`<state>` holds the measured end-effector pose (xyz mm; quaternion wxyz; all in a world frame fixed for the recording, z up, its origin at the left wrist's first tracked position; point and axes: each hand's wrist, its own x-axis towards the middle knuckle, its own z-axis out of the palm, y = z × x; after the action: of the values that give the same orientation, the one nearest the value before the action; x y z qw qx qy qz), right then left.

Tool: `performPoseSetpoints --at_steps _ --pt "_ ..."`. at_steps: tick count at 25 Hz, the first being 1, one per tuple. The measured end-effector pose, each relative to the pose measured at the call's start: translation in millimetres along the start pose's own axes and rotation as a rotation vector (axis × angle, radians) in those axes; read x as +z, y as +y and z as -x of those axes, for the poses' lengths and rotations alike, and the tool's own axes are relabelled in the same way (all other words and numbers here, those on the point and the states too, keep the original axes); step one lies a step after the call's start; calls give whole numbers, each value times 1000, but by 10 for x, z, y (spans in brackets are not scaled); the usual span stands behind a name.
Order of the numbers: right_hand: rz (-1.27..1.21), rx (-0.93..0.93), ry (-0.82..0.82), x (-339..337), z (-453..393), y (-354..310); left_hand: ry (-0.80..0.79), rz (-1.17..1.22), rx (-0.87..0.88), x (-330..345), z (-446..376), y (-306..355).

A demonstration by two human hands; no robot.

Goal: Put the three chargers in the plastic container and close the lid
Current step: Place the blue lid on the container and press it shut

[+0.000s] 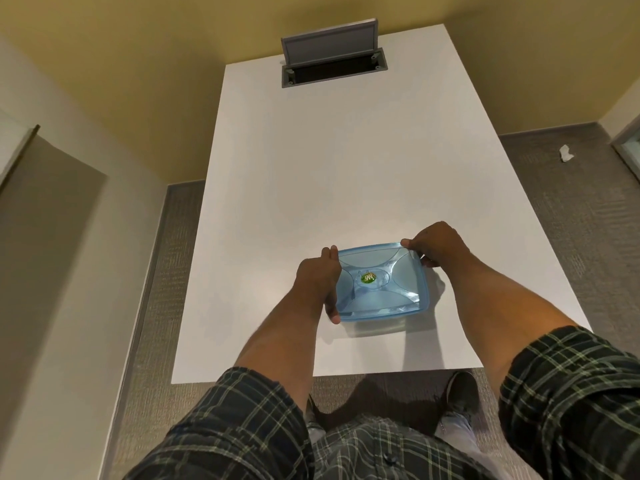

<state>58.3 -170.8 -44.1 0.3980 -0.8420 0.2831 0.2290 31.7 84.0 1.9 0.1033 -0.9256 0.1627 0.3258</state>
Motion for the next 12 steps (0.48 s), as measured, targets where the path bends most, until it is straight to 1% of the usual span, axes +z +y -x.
performPoseSetpoints --at_steps 3,7,9,12 --pt "-32 -52 2 -29 -18 71 -2 -8 1 1 14 11" --pt "-124 -199 -46 -5 84 255 -1 -11 17 -14 25 19" --pt "-131 -179 -140 -22 157 396 -10 4 16 -23 25 9" --pt "58 -80 -352 -89 291 602 -14 15 17 -15 37 -8"
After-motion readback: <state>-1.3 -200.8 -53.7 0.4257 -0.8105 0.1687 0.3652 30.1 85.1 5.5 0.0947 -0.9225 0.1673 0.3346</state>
